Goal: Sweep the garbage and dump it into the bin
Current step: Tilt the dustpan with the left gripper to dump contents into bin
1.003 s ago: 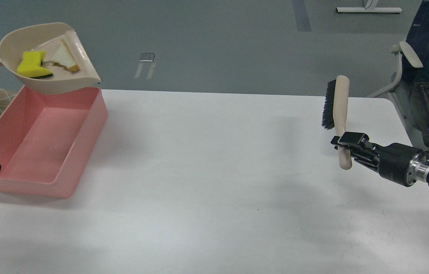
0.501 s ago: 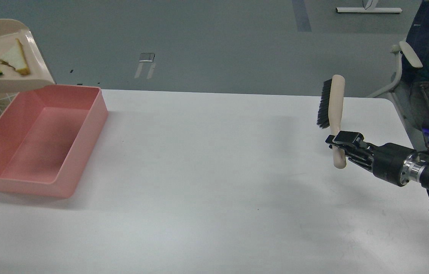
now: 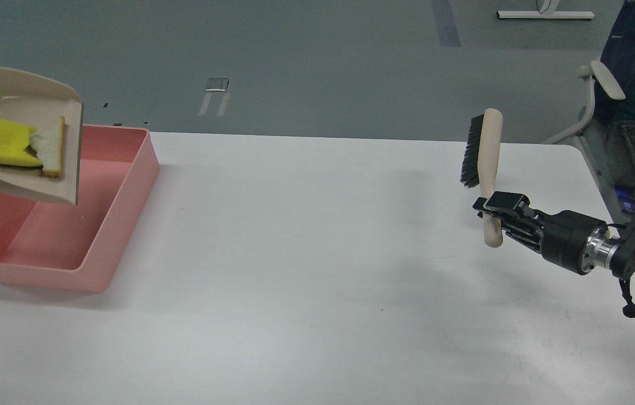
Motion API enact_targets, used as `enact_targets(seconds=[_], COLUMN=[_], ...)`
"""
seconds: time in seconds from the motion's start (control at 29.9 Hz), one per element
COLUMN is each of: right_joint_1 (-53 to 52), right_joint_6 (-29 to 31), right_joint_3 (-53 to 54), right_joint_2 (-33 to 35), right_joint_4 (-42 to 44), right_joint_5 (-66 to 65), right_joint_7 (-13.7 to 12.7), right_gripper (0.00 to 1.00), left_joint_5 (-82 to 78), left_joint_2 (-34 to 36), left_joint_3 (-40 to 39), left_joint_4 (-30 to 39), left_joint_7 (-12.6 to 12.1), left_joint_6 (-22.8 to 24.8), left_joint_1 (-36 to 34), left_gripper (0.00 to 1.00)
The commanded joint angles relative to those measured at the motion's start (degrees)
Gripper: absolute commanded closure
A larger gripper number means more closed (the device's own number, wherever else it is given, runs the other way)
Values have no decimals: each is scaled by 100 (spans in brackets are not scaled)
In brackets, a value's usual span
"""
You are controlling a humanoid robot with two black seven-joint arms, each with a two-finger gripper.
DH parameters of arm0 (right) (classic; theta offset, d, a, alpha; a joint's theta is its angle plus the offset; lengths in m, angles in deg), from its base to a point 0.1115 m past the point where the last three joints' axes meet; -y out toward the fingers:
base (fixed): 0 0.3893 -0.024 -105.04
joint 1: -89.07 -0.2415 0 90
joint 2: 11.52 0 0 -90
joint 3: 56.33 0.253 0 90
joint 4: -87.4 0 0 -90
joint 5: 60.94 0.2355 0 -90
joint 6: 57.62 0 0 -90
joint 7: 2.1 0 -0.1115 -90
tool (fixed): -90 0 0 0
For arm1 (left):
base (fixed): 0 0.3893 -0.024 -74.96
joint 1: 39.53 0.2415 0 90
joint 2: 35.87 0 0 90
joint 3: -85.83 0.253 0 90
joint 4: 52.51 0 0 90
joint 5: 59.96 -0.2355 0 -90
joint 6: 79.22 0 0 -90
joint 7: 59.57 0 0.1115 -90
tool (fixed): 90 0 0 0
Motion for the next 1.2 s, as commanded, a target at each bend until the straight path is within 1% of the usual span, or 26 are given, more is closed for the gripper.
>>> enact_targets(seconds=[0.0, 0.2, 0.5, 0.57, 0.7, 0.77, 0.84, 0.87, 0.9, 0.94, 0.97, 1.0, 1.04, 1.07, 1.1, 1.17], right_joint_1=[11, 2, 2, 2, 2, 2, 2, 2, 2, 2, 2, -6, -24, -33, -33, -42], right_joint_6=[-14, -14, -14, -14, -14, 13, 13, 13, 13, 13, 13, 13, 13, 13, 13, 13], right_joint_3=[-4, -4, -4, -4, -13, -21, -21, -21, -21, -21, -21, -21, -13, -21, -21, -21], right_joint_2=[-11, -82, -91, -91, -82, -73, -64, -55, -55, -47, -55, -55, -55, -55, -55, -38], right_joint_4=[9, -9, -9, -9, -9, -26, -17, -9, -9, -9, -9, -17, -26, -17, -17, -26], right_joint_5=[0, -9, -9, -9, -9, -9, -18, -18, -18, -44, -53, -62, -62, -62, -62, -62], right_joint_7=[0, 0, 0, 0, 0, 0, 0, 0, 0, 0, 0, 0, 0, 0, 0, 0], right_gripper=[100, 100, 100, 100, 100, 100, 100, 100, 100, 100, 100, 100, 100, 100, 100, 100], left_joint_5=[-380, -1522, -1778, -1682, -1366, -1077, -813, -663, -662, -575, -548, -513, -504, -504, -495, -495], left_joint_2=[48, 408, 558, 567, 567, 567, 567, 541, 541, 488, 471, 357, 147, 15, -204, -399], left_joint_3=[89, 107, 116, -16, -122, -139, -148, -148, -148, -148, -148, -139, -139, -139, -157, -157], left_joint_4=[-154, -137, -93, -93, -32, 231, 425, 548, 549, 671, 750, 942, 1171, 1277, 1487, 1647], left_joint_7=[32, 32, 32, 32, 32, 32, 32, 27, 27, -182, -280, -455, -648, -754, -947, -1098], left_joint_6=[-15, -418, -647, -665, -543, -35, 343, 511, 513, 643, 679, 714, 689, 662, 636, 566], left_joint_1=[-2, -10, -37, -133, -493, -861, -1203, -1414, -1417, -1599, -1679, -1811, -1917, -1961, -2014, -2075], left_gripper=[100, 100, 100, 100, 100, 100, 100, 100, 100, 100, 100, 100, 100, 100, 100, 100])
